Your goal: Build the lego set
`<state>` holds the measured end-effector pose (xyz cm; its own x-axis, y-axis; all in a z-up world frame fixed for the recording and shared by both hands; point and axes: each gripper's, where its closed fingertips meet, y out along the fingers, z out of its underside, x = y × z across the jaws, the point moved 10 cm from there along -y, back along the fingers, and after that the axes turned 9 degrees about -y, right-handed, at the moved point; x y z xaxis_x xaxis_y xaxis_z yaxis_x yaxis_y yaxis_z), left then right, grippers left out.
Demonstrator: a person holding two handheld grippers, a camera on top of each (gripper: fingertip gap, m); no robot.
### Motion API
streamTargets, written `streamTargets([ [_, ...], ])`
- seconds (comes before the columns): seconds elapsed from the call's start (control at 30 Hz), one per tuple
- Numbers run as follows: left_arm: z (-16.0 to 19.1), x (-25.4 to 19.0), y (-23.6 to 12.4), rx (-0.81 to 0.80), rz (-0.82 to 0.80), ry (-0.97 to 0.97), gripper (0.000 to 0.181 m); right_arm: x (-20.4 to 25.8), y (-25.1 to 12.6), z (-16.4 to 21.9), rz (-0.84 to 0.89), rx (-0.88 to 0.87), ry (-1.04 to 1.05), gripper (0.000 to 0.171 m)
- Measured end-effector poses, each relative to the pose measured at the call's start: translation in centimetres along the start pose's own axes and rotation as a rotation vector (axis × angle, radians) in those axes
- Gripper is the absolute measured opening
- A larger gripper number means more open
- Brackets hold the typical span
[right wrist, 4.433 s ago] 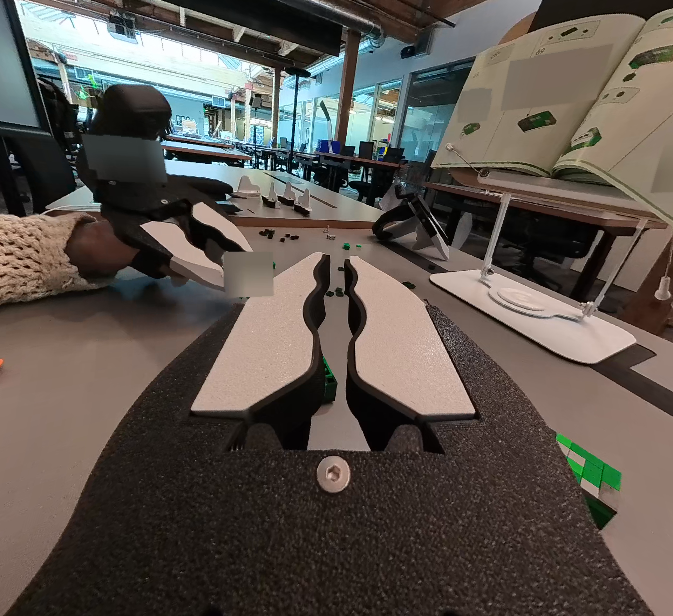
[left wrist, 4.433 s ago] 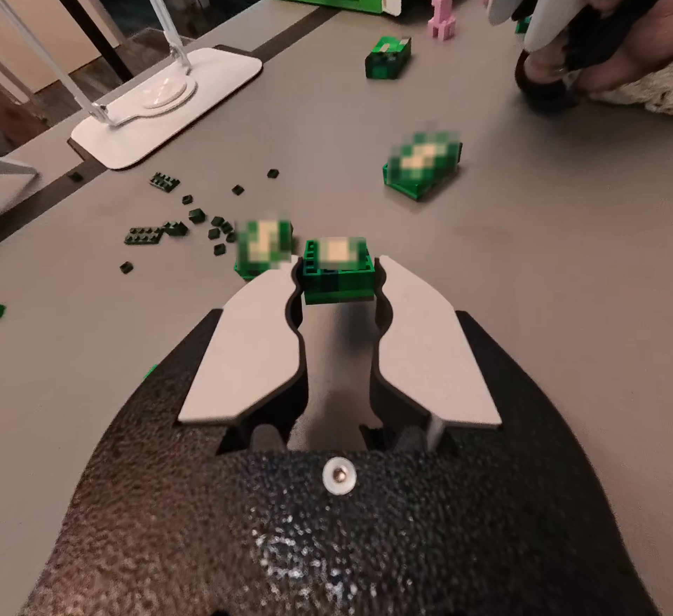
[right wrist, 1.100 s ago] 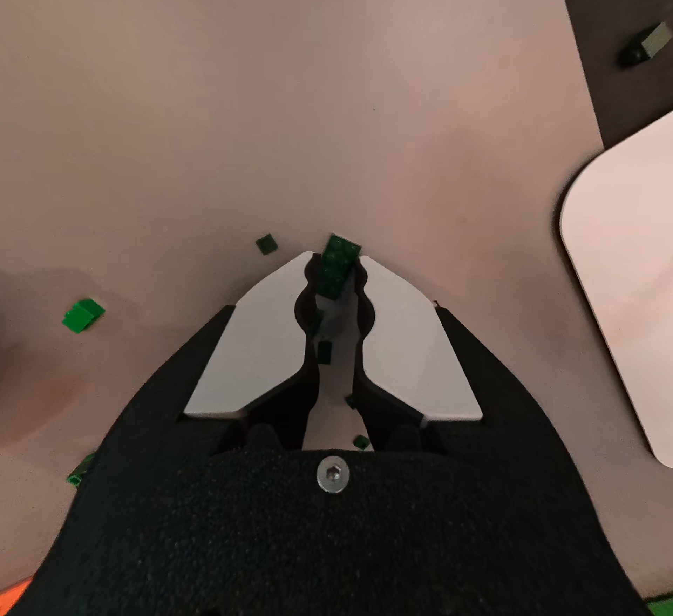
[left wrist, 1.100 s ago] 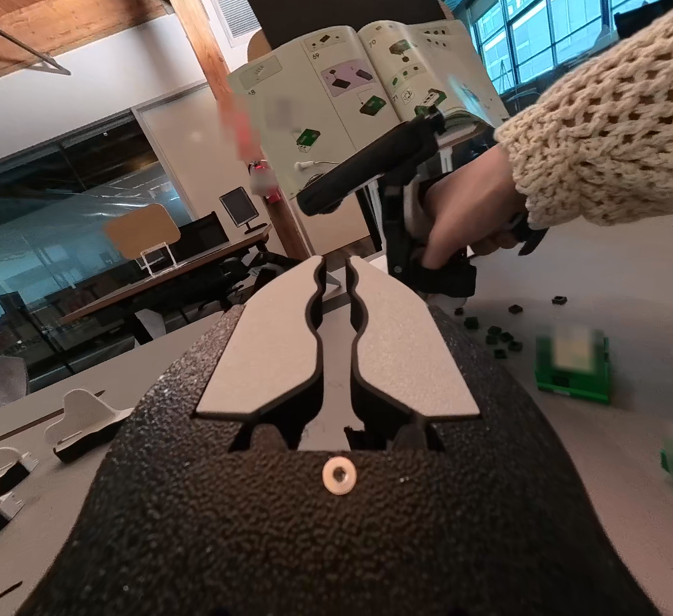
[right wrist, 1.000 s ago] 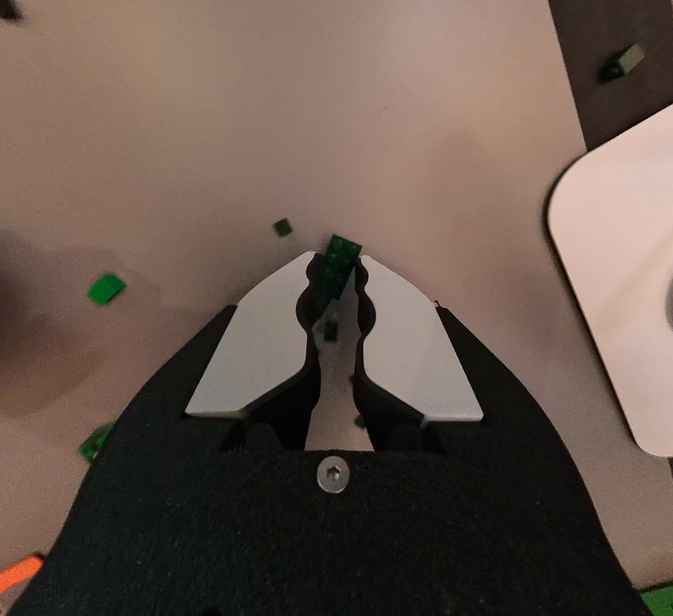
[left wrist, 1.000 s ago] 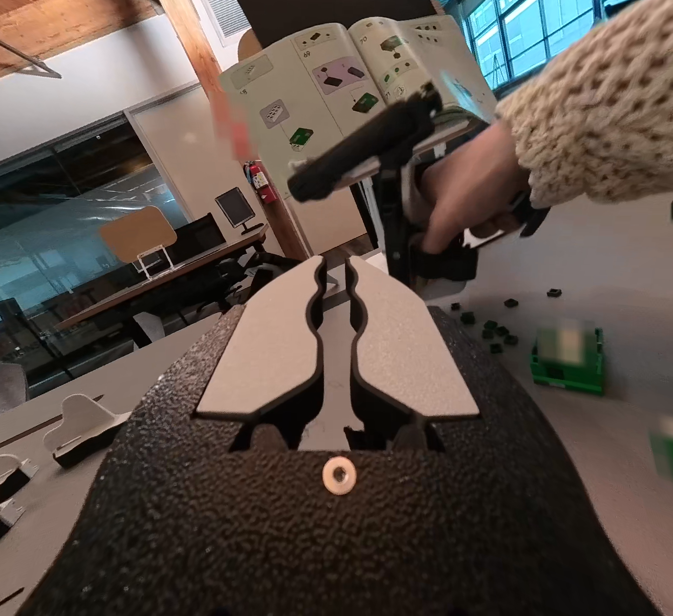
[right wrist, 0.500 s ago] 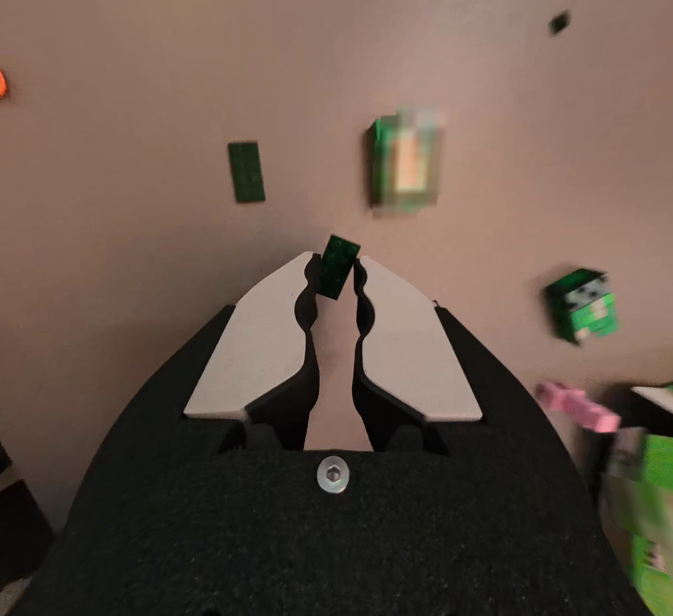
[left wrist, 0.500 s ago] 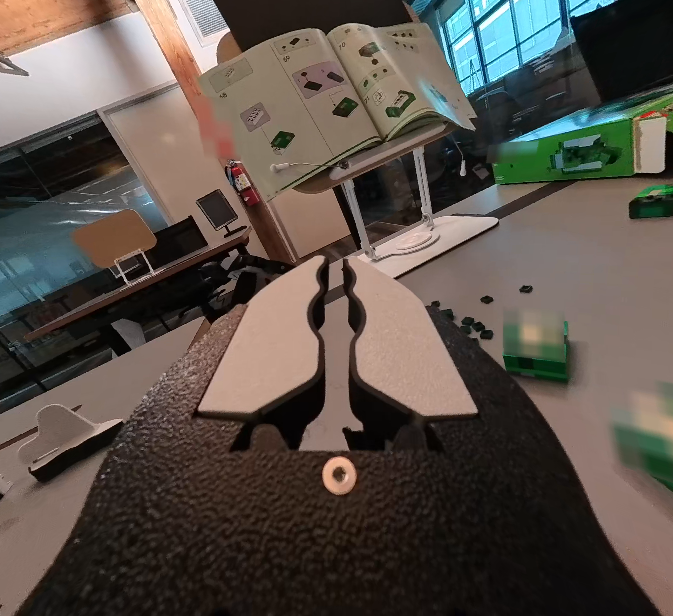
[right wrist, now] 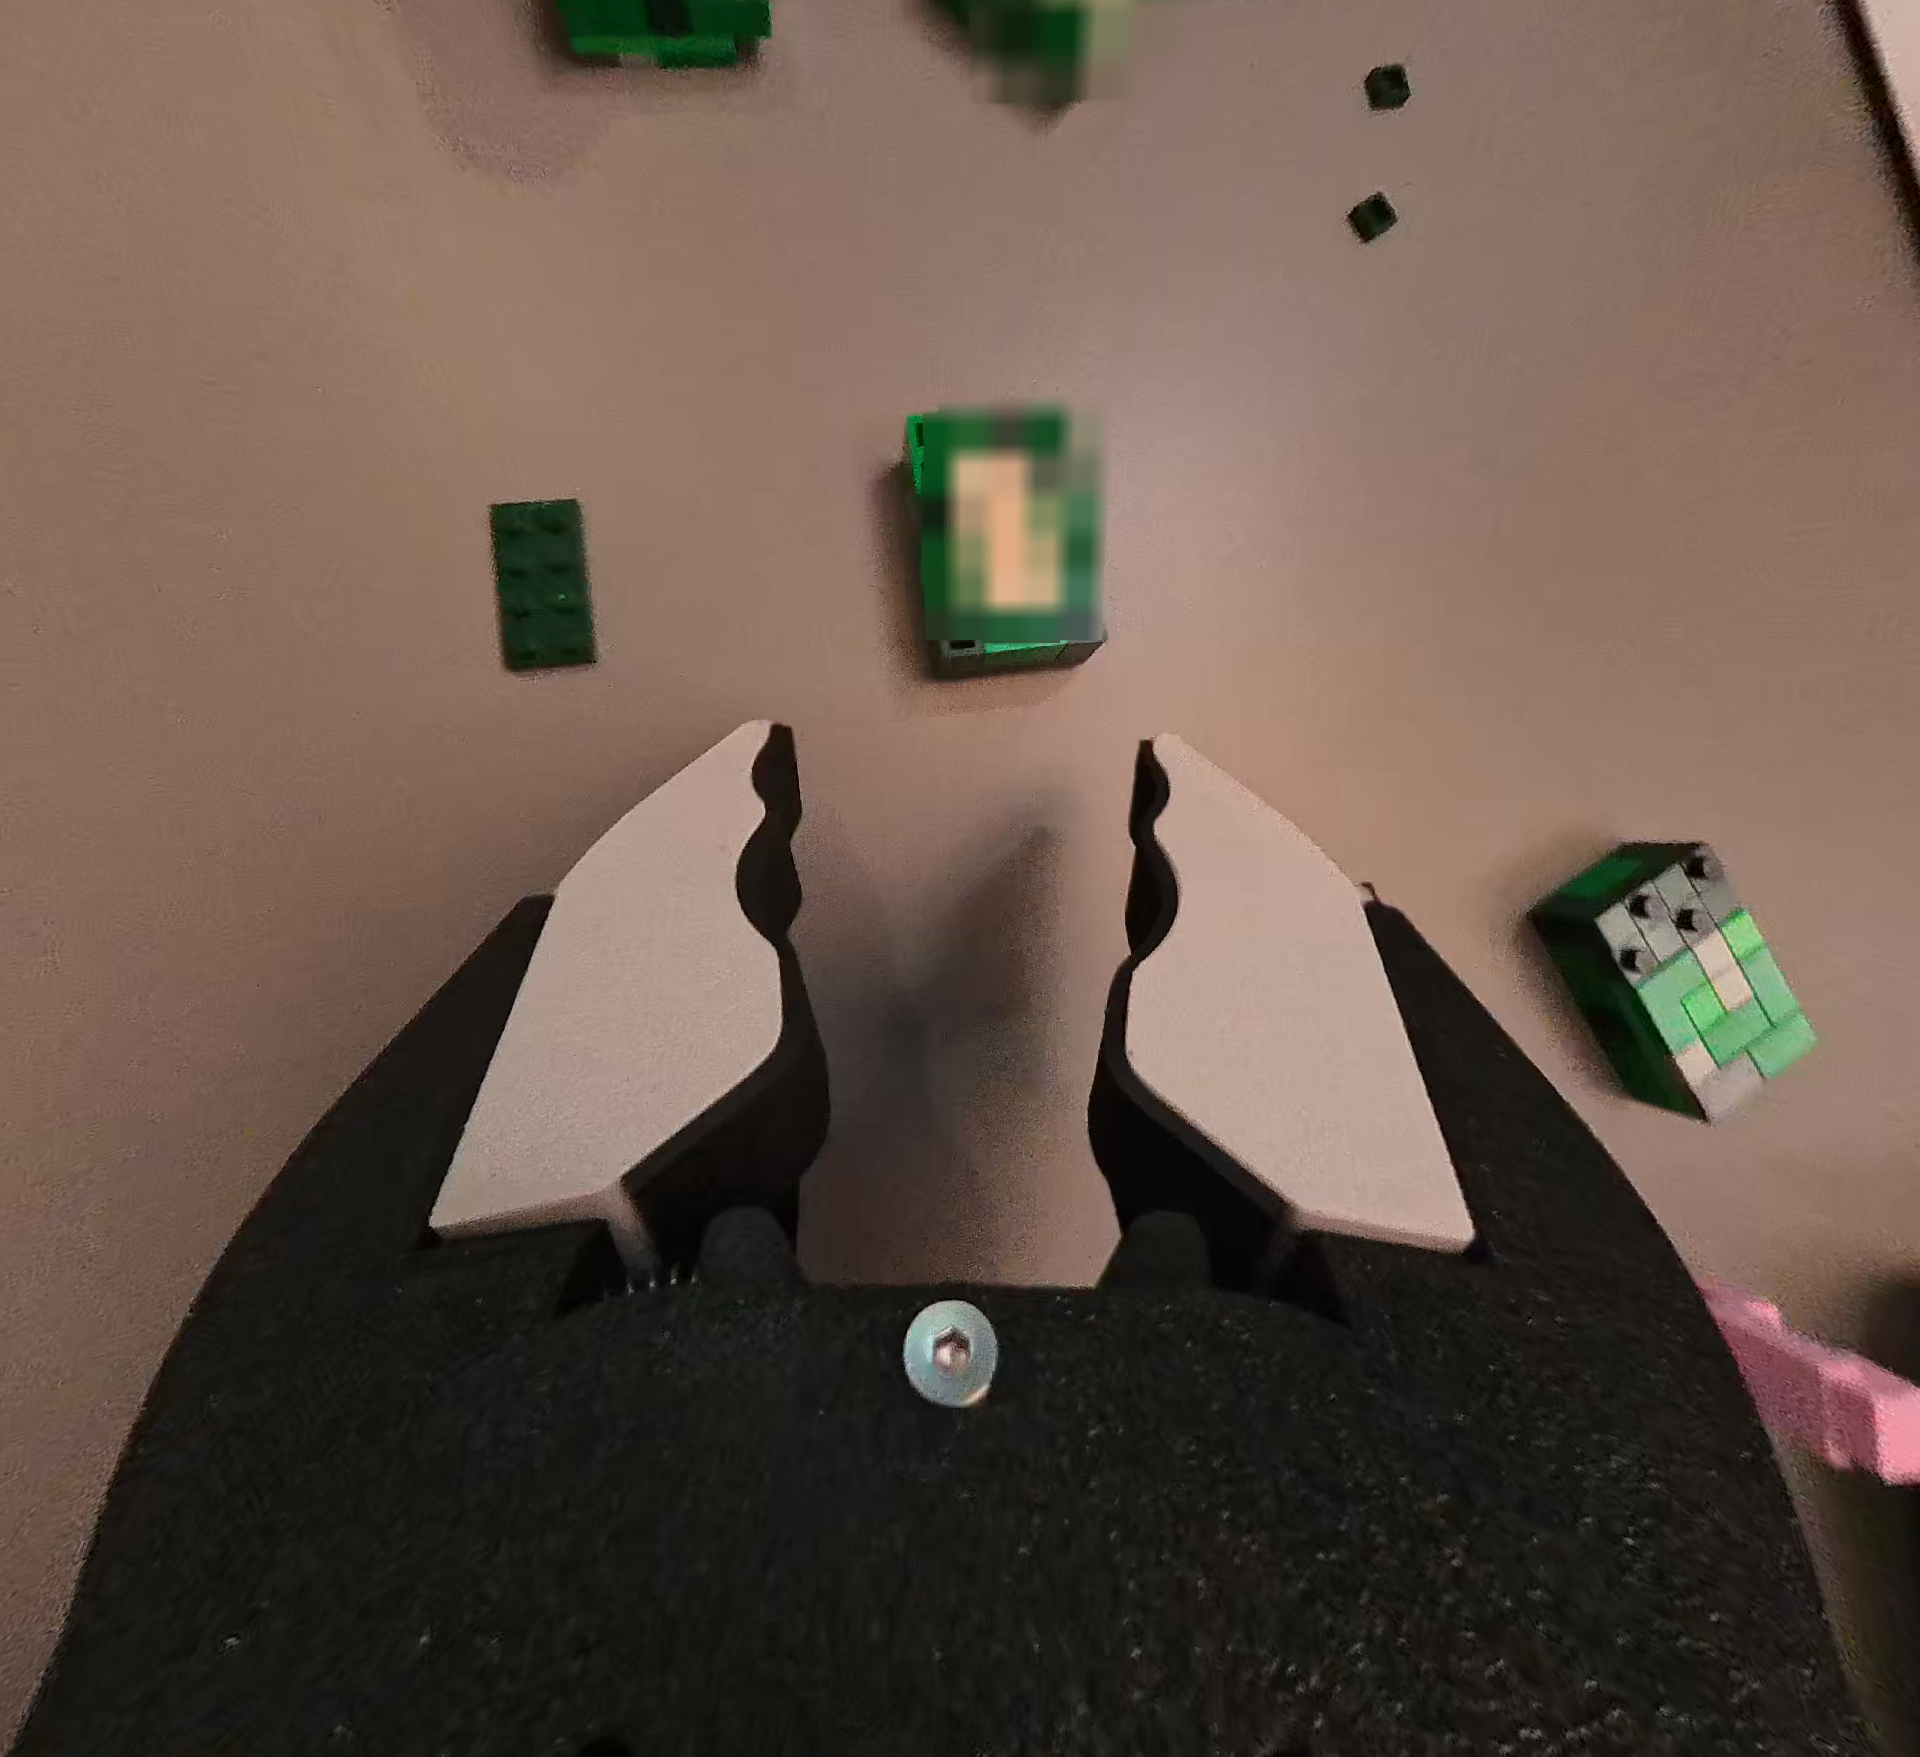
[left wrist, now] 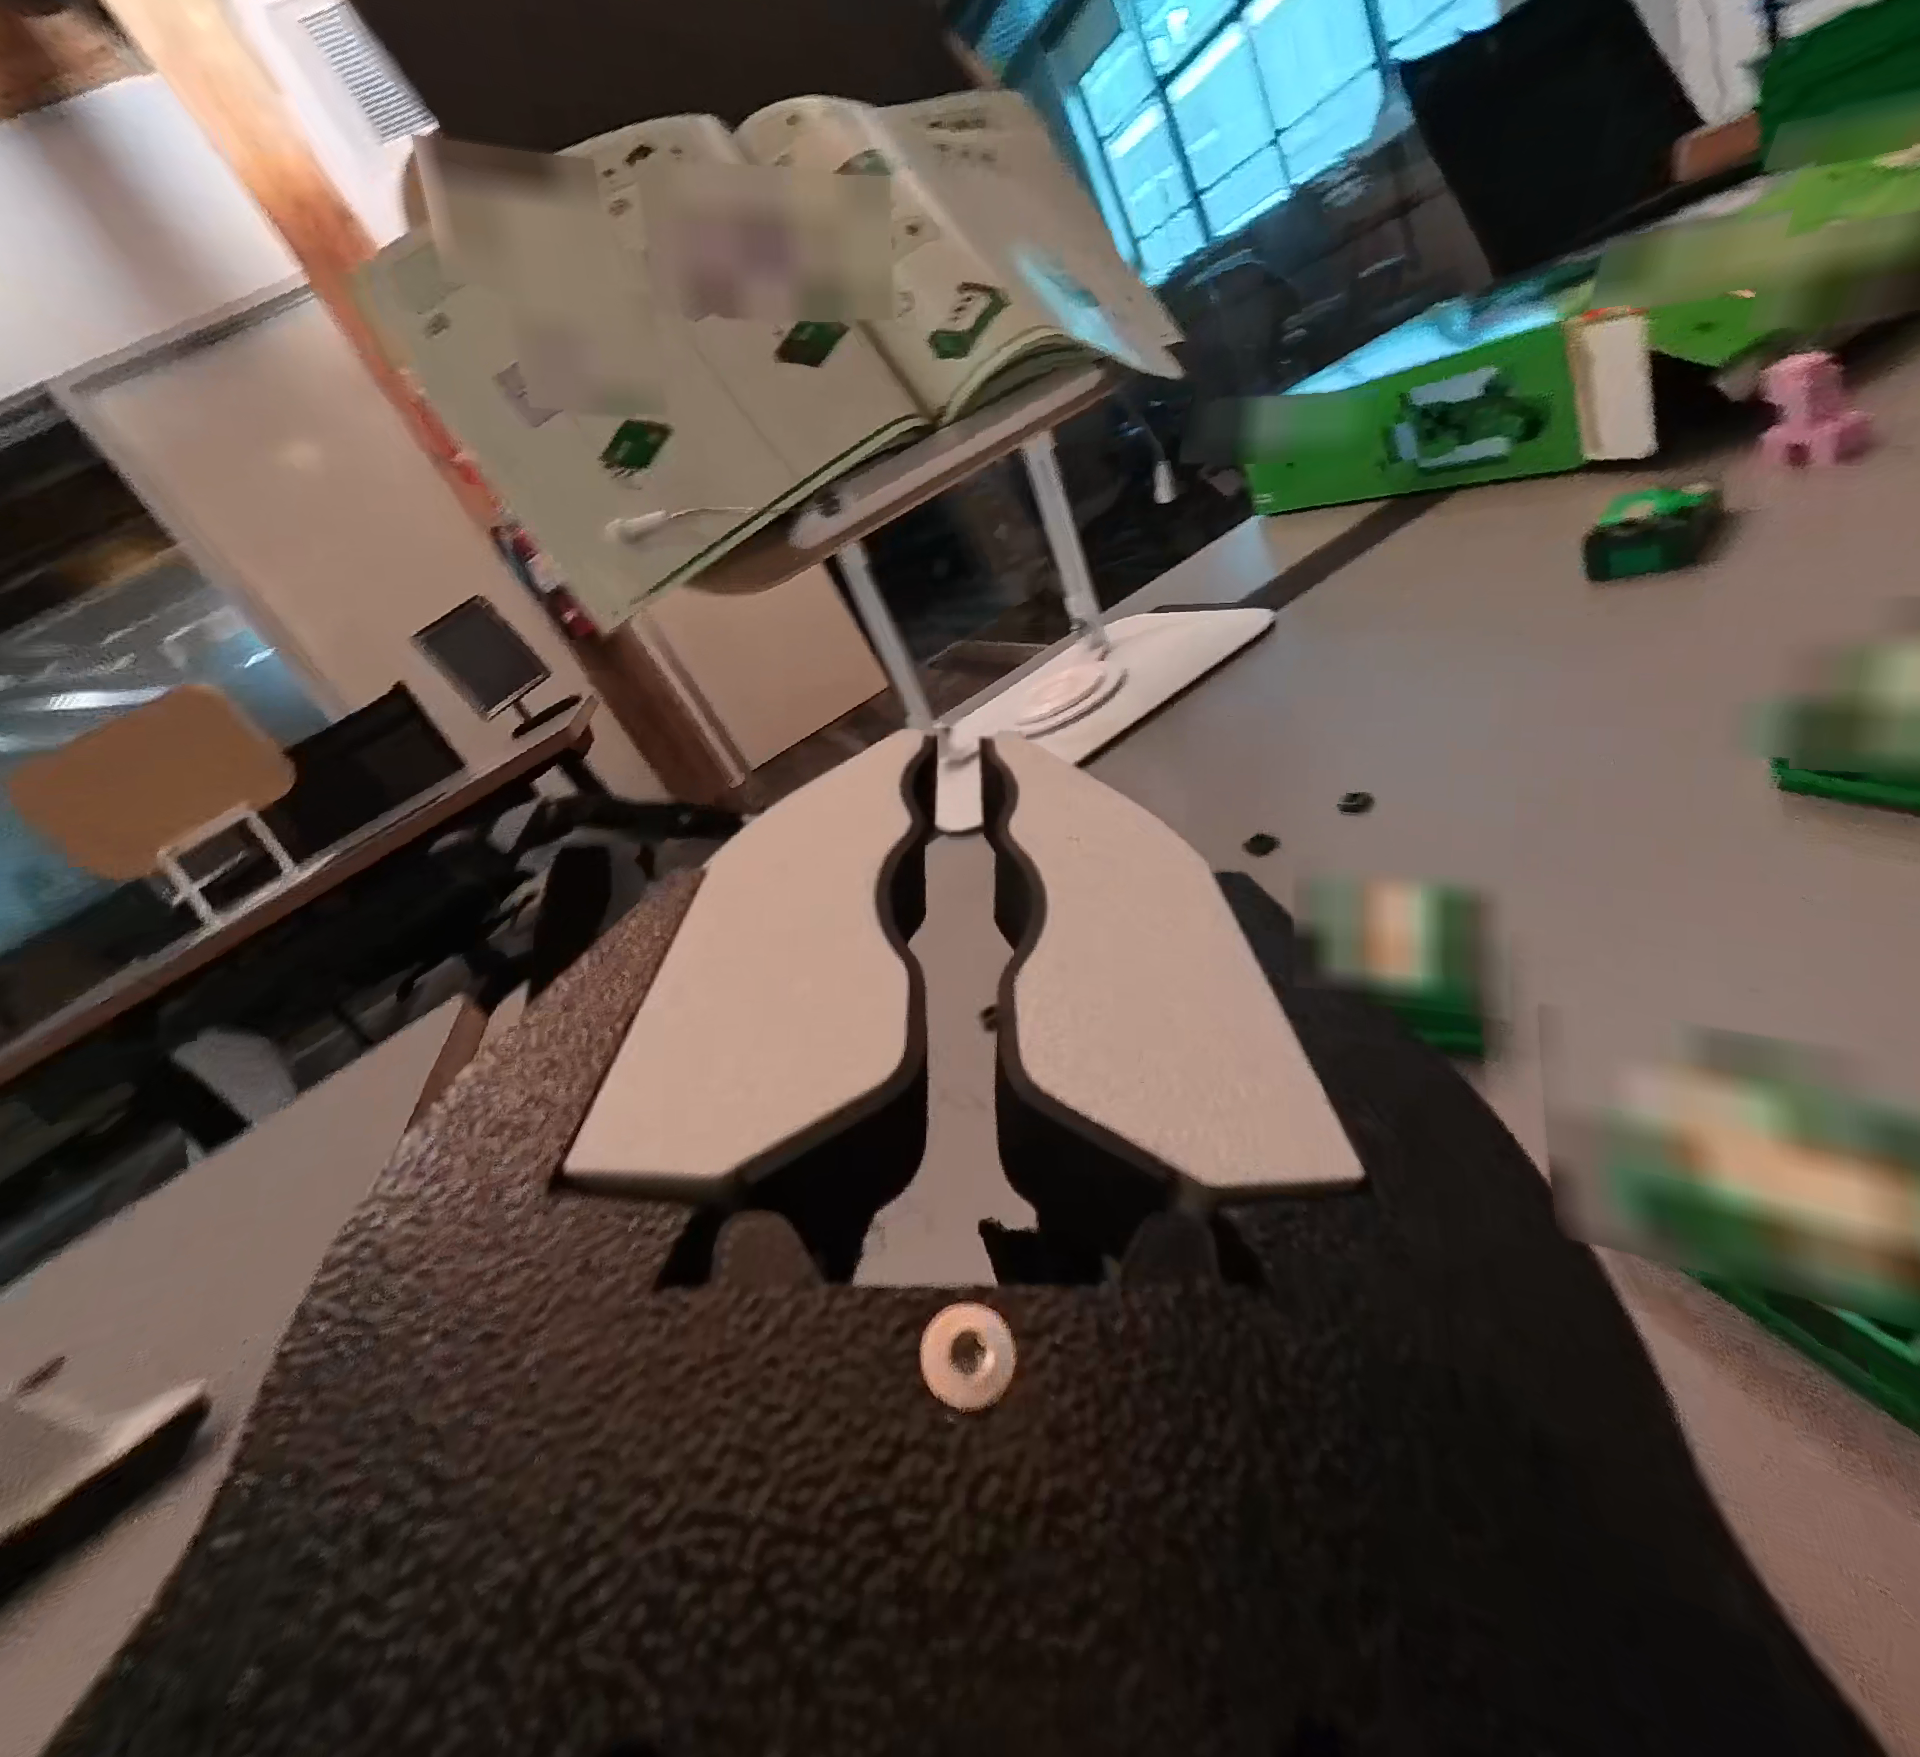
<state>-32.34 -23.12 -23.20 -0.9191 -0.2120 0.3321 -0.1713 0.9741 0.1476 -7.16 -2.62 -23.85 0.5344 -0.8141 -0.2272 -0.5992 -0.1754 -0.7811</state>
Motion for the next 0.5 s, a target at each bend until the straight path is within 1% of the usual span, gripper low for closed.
streamTargets([
  [0.17,-1.0,-3.4,0.1,-0.011,0.2,0.167,0.009,-1.3,2.1,0.9,-0.041,-0.081,0.016,0.062],
  [0.3,-1.5,-5.7,0.2,-0.015,0.338,0.285,0.011,-2.0,3.0,0.9,-0.086,-0.109,0.034,0.056],
  [0.43,-1.6,-7.2,0.2,-0.008,0.421,0.384,0.015,-2.5,3.4,0.8,-0.149,-0.151,0.063,0.052],
  [0.5,-1.5,-7.9,0.1,-0.002,0.458,0.415,0.016,-2.6,3.4,0.7,-0.169,-0.161,0.061,0.042],
])
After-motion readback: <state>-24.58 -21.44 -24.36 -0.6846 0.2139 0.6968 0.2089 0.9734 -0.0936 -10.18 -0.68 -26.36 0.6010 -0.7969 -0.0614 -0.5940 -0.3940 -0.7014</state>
